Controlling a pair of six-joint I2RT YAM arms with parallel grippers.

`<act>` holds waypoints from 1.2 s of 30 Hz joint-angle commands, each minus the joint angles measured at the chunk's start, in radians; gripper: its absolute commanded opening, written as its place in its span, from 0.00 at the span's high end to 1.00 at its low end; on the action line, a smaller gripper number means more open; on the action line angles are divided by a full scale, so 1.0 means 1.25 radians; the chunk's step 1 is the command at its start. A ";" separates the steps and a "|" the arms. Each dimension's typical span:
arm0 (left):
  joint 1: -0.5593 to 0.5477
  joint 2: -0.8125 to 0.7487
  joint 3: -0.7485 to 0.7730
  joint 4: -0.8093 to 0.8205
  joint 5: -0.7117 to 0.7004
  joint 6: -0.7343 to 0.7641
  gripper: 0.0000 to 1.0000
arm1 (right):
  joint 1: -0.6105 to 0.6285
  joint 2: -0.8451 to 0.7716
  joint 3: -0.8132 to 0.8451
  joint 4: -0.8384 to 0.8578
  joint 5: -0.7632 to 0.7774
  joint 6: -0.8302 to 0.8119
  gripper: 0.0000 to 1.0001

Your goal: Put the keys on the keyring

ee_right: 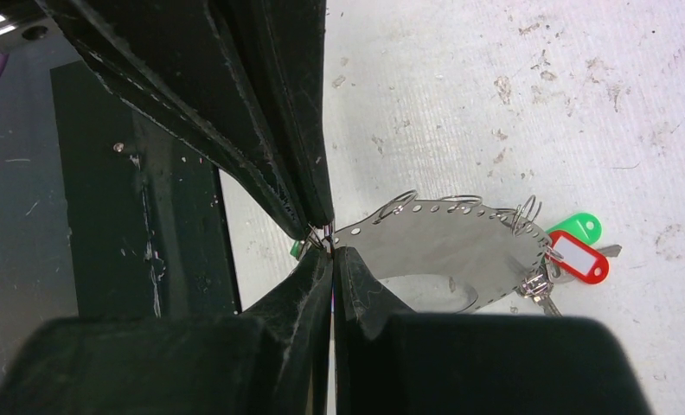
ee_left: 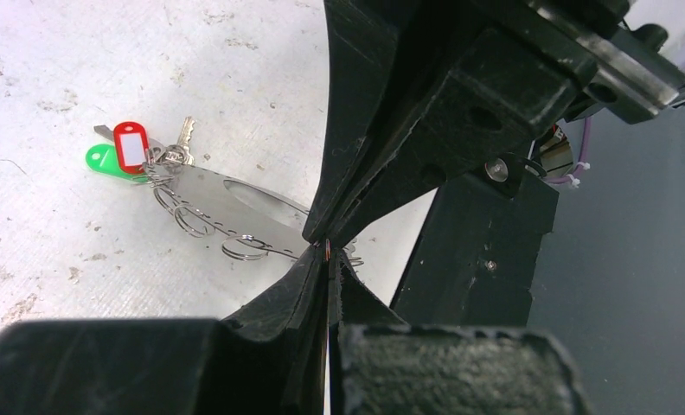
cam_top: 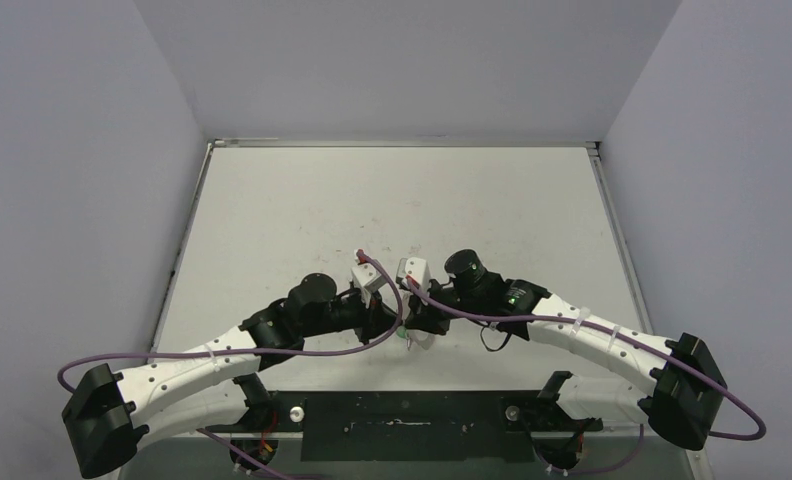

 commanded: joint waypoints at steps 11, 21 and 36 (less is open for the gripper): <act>-0.005 -0.023 0.005 0.034 -0.039 -0.008 1.00 | 0.019 -0.006 0.041 0.024 0.019 -0.016 1.00; -0.008 -0.011 -0.001 0.048 -0.020 -0.025 1.00 | 0.020 -0.005 0.041 0.027 0.032 -0.015 1.00; -0.017 0.006 -0.013 0.036 -0.053 -0.030 1.00 | 0.022 -0.005 0.043 0.028 0.032 -0.012 1.00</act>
